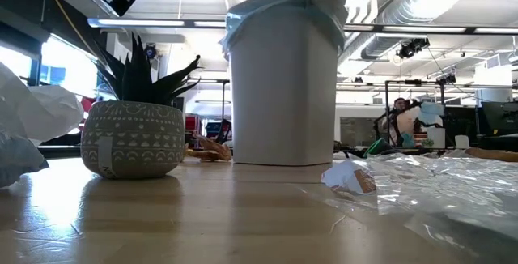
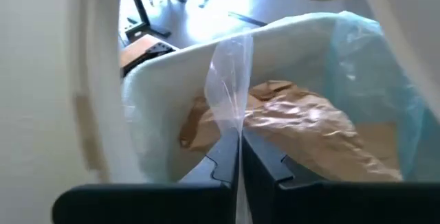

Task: Place trash/remove bag and relplace
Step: Put the transparent plastic into the trash bin, then put the brown napkin into the trash bin

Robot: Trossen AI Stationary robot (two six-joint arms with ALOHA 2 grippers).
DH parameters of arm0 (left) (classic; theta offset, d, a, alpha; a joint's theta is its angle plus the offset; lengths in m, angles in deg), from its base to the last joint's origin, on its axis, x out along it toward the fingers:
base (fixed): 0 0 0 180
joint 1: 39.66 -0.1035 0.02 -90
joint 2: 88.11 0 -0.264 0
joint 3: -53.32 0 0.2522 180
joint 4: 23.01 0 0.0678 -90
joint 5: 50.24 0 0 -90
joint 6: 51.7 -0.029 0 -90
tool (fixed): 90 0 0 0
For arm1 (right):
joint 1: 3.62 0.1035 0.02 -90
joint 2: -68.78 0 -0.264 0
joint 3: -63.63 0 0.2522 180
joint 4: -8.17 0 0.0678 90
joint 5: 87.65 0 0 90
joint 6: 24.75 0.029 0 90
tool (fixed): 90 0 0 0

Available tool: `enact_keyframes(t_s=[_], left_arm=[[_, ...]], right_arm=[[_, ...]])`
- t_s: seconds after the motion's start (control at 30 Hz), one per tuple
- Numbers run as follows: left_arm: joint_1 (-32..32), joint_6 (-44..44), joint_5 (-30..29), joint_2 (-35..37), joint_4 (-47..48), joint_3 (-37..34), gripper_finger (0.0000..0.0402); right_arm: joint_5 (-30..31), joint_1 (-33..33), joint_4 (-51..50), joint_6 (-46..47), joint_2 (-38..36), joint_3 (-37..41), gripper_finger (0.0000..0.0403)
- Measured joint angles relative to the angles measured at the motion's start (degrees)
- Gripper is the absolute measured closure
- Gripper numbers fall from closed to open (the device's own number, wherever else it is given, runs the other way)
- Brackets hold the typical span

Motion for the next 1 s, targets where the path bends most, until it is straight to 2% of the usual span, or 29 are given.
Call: enact_keyframes(t_s=[0.43, 0.8, 1.0], left_arm=[[0.74, 0.04, -0.22, -0.01, 0.02, 0.0, 0.0401], [0.74, 0.02, -0.26, 0.0, 0.03, 0.0, 0.0401], [0.79, 0.04, -0.26, -0.02, 0.02, 0.0, 0.0401]], right_arm=[[1.04, -0.02, 1.2, 0.15, -0.17, -0.09, 0.0394], [2.23, 0.64, 2.1, 0.02, -0.17, -0.11, 0.029], [5.04, 2.22, 4.51, -2.85, -0.17, -0.11, 0.0275]])
